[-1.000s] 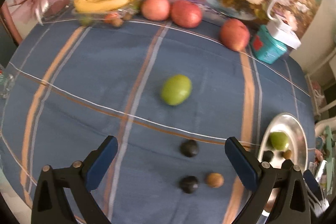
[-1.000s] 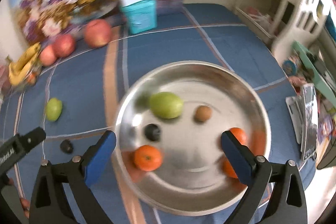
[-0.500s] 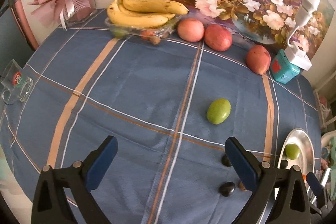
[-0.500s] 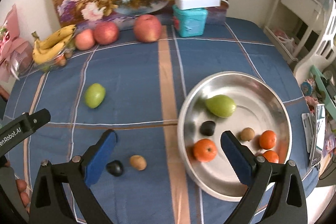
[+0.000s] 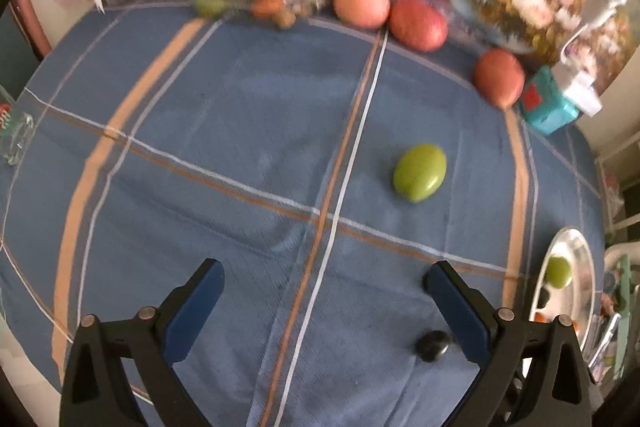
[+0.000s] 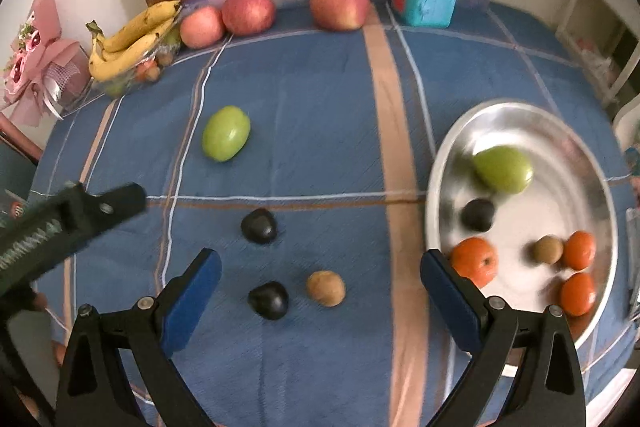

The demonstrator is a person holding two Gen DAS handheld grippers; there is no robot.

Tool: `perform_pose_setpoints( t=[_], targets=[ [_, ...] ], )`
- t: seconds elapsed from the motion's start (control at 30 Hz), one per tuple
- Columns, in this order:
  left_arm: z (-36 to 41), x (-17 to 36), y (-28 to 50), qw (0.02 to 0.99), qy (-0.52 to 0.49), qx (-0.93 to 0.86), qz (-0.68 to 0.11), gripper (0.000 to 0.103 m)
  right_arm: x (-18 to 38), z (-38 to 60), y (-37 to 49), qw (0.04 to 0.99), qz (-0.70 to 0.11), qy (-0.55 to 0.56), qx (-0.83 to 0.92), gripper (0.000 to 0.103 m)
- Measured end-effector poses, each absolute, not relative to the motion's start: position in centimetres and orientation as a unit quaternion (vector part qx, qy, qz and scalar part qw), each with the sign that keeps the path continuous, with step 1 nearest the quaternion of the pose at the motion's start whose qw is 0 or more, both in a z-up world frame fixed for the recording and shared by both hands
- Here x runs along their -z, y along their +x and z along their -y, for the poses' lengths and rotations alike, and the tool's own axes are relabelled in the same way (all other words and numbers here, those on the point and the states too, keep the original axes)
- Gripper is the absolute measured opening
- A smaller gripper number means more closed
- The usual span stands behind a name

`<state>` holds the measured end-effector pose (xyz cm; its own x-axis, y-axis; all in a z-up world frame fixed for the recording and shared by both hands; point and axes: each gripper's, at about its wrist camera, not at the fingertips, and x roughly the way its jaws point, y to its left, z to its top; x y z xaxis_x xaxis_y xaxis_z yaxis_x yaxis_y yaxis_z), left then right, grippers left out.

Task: Organize fruits
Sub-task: 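Move both open tools back toward the remaining dark plums and kiwi, then close the right tool around the brown kiwi on the cloth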

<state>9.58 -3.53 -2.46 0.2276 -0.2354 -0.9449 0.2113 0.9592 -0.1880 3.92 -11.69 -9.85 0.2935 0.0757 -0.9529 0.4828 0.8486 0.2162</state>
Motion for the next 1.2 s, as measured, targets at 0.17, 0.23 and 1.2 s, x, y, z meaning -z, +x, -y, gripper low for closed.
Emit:
perform_pose_setpoints(
  t=[0.17,0.23,1.2],
  targets=[
    [4.6,4.6,9.5,0.76,-0.004,0.149,-0.632,0.103,11.1,11.6,3.9,0.755,-0.593,0.249,0.133,0.097],
    [5.0,5.0,9.3,0.755,-0.002,0.151,-0.638,0.103,11.6,11.7,3.8,0.75,-0.596,0.254,0.135,0.094],
    [8.6,6.5,6.0,0.696,-0.037,0.214,-0.684,0.094,12.9,11.8,3.7,0.727,-0.615,0.278,0.126,0.024]
  ],
)
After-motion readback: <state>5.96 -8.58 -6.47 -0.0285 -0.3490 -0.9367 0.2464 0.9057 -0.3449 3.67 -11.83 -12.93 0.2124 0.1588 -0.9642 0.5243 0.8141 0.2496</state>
